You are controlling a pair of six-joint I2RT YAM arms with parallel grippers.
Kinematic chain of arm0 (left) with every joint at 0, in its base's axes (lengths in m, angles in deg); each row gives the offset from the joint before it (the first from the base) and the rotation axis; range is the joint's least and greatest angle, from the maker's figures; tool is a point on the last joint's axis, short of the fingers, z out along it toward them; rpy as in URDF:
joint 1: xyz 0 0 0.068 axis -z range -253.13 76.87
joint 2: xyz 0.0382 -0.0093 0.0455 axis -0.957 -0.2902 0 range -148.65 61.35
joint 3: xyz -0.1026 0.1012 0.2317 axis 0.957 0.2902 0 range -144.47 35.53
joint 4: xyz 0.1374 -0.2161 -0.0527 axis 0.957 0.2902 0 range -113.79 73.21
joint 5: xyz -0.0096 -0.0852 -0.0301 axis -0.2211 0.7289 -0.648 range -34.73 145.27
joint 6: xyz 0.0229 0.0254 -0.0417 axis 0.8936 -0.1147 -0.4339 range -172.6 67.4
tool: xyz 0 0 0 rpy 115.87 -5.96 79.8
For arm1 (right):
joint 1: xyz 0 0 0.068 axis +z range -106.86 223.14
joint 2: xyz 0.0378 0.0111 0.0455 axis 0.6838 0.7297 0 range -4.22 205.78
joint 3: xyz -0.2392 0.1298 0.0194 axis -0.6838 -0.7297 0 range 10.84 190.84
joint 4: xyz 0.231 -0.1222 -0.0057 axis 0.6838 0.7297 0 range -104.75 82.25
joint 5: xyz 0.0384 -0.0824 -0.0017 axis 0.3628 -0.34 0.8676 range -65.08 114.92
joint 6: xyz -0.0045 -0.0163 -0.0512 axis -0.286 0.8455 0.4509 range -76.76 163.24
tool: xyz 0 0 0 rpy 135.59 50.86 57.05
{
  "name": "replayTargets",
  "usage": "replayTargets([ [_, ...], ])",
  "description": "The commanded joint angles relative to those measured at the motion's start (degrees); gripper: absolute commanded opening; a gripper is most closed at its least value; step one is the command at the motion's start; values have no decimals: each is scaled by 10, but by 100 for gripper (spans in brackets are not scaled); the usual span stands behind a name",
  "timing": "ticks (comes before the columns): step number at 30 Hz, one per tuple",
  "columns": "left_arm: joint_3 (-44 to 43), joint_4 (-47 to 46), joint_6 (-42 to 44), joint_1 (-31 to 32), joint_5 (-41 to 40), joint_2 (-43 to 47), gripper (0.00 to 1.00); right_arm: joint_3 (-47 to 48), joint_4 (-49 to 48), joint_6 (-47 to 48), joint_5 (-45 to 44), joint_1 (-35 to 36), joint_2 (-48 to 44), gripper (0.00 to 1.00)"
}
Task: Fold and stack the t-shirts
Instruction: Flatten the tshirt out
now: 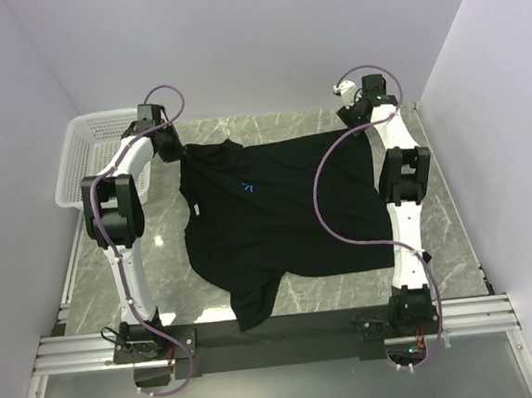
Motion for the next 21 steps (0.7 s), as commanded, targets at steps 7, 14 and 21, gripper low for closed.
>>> replayTargets([
  [7,7,-13,-9,-3,-3,30,2,42,29,49,-43,-2,36,57],
  [14,14,-12,-10,-1,-7,36,2,46,60,70,-17,-5,38,40],
  [21,23,-16,-10,0,-7,42,1,5,75,85,6,-4,12,11],
])
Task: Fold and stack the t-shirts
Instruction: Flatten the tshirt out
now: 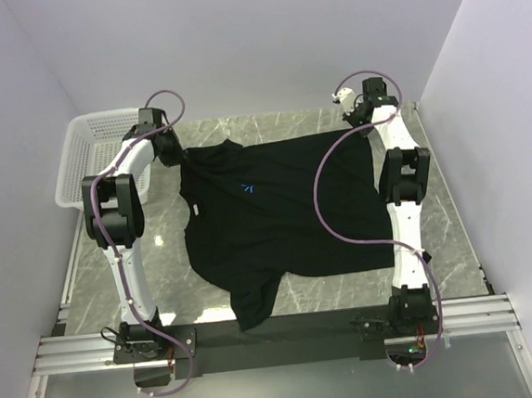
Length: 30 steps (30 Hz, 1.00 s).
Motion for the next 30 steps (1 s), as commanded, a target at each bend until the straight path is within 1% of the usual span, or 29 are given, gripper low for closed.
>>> replayTargets([
  [1,3,-15,-1,0,-4,43,1,-30,18,12,20,-5,-11,6],
  [3,3,-15,-1,0,-7,44,1,-44,-1,-4,32,-8,-30,0],
  [5,2,-16,0,0,-10,47,1,-68,-33,-44,47,-13,-49,0],
  [6,1,-17,0,0,-12,49,1,-78,-45,-59,62,-20,-76,0],
  [7,1,-18,0,0,-12,51,1,-105,-69,-84,66,-23,-91,0],
  [14,9,-39,5,0,-17,69,1,-243,-151,-149,122,-46,-240,0],
  [18,1,-41,5,0,-12,63,1,-293,-193,-185,127,-56,-279,0],
  [22,-15,-40,5,0,-7,53,1,-274,-200,-213,136,-63,-284,0],
  [25,-16,-49,4,0,-4,54,1,-261,-187,-210,145,-63,-281,0],
  [30,-25,-43,2,-1,5,36,2,-281,-177,-204,157,-63,-284,0],
])
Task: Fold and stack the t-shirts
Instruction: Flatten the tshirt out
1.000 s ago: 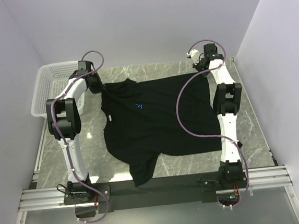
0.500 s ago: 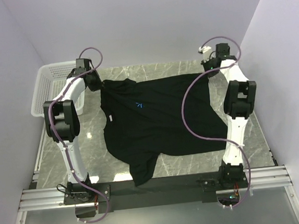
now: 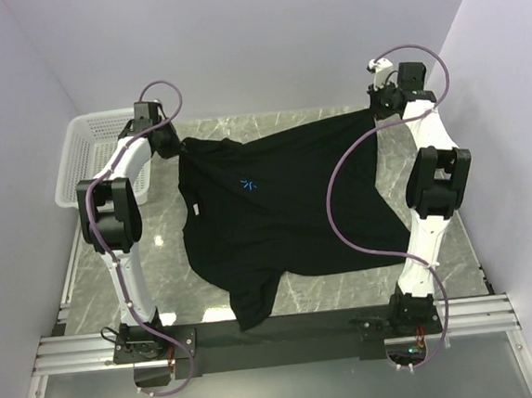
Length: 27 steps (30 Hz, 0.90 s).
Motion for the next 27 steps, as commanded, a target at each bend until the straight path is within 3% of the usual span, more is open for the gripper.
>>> replayTargets([
  [1,-28,-17,1,-1,6,-2,2,-8,-4,-1,20,-3,-18,0],
  [5,-29,-4,-4,-1,-17,-21,6,-47,-13,2,20,-3,-36,0],
  [8,-52,20,-7,-1,-38,-44,15,-60,-11,3,17,-4,-37,0],
  [15,-73,26,1,-1,-47,-64,46,-59,-10,-1,23,-3,-36,0],
  [20,-105,25,7,-1,-50,-78,52,-56,-8,-6,30,-3,-34,0],
  [27,-163,50,14,0,-46,-128,51,-59,-8,-7,31,-3,-36,0],
])
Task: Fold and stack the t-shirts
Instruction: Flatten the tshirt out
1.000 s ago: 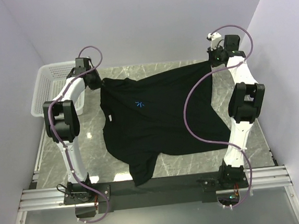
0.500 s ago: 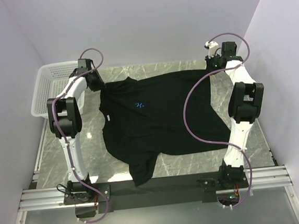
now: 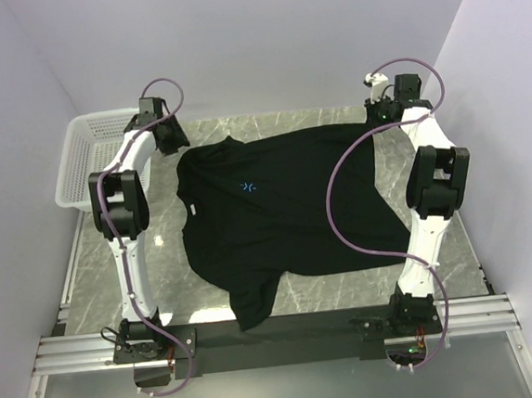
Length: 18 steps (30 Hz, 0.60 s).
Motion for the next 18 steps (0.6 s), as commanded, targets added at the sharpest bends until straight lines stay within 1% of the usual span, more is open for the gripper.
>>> replayTargets([
  [1,-41,16,15,-1,1,-25,50,6,-8,-7,9,-3,-34,0],
  [3,-55,30,17,0,4,-34,49,4,-9,-6,8,-3,-35,0],
  [8,-61,60,31,0,-13,-43,49,8,-9,-8,9,-4,-37,0],
  [11,-64,64,35,0,-13,-50,49,11,-9,-11,10,-3,-32,0],
  [13,-65,57,33,0,3,-55,47,13,-8,-13,10,-3,-31,0],
  [16,-71,45,24,0,15,-60,36,10,-9,-11,10,-3,-34,0],
  [17,-73,44,23,0,16,-62,29,8,-9,-11,9,-3,-35,0],
  [18,-77,41,20,0,17,-62,25,6,-9,-11,10,-3,-37,0],
])
